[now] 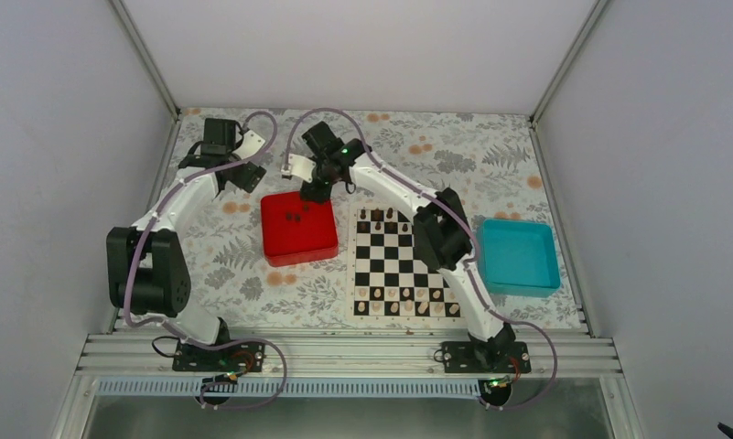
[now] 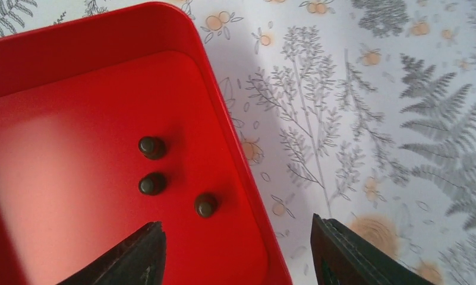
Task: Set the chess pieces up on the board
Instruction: Pick up the chess piece from the storage box, then place the chess piece on the chessboard.
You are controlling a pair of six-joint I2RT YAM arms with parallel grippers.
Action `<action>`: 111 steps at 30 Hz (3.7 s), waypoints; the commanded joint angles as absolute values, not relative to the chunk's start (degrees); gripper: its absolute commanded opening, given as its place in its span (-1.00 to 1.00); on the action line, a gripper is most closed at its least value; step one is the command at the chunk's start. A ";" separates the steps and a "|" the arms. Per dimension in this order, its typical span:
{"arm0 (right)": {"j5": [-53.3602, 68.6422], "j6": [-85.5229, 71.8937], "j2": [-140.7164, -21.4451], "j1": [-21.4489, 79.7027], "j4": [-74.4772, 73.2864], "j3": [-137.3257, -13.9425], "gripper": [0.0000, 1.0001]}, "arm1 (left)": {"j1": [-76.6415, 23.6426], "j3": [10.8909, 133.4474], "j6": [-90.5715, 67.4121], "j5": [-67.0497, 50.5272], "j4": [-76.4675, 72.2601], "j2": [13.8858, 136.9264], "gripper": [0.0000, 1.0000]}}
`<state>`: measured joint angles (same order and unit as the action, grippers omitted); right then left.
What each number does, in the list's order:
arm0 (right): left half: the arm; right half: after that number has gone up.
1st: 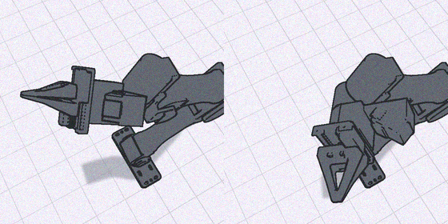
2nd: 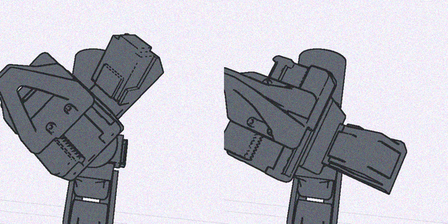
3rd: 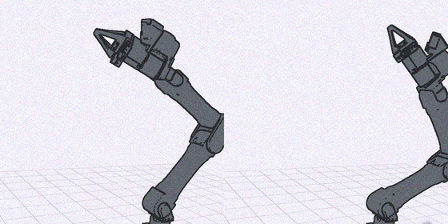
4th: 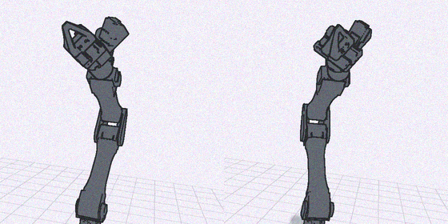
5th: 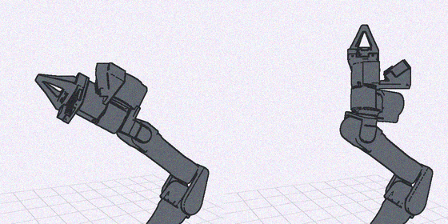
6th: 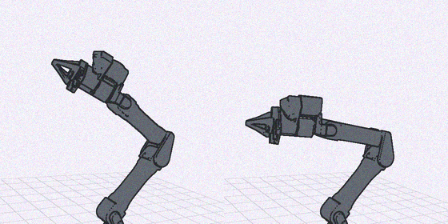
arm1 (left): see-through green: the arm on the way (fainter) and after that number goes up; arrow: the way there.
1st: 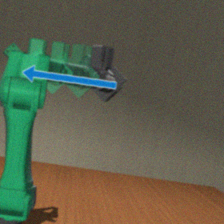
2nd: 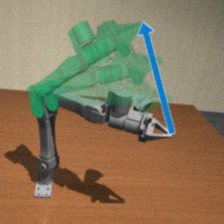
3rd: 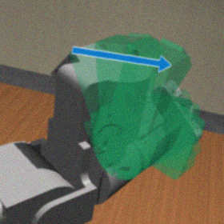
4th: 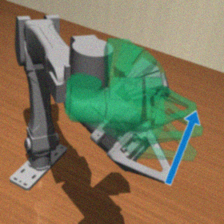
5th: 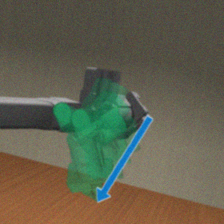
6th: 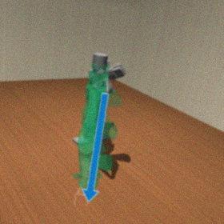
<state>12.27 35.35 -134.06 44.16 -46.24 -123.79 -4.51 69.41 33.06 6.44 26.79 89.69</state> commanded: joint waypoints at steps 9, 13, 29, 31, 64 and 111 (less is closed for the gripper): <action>17.07 34.57 -141.29 49.71 -42.67 -126.83 0.23 | -2.06 65.34 25.81 -1.52 19.51 92.24 1.00; 17.00 34.50 -142.84 50.60 -41.18 -127.19 0.28 | -1.48 64.64 25.69 -1.99 19.05 91.70 1.00; 11.67 34.12 -146.86 51.00 -39.35 -129.11 0.18 | 0.69 62.96 25.46 -4.88 18.87 90.58 1.00; 11.41 34.19 -146.87 51.06 -39.62 -129.04 0.15 | 0.79 62.77 25.53 -5.21 18.91 90.36 1.00; 14.59 33.28 -122.26 44.82 -43.63 -118.37 -0.68 | 1.57 62.49 25.80 -6.77 19.43 90.05 1.00; 27.34 40.27 -94.77 3.46 -29.50 -55.08 -0.78 | 1.67 61.97 26.02 -6.16 19.50 89.70 1.00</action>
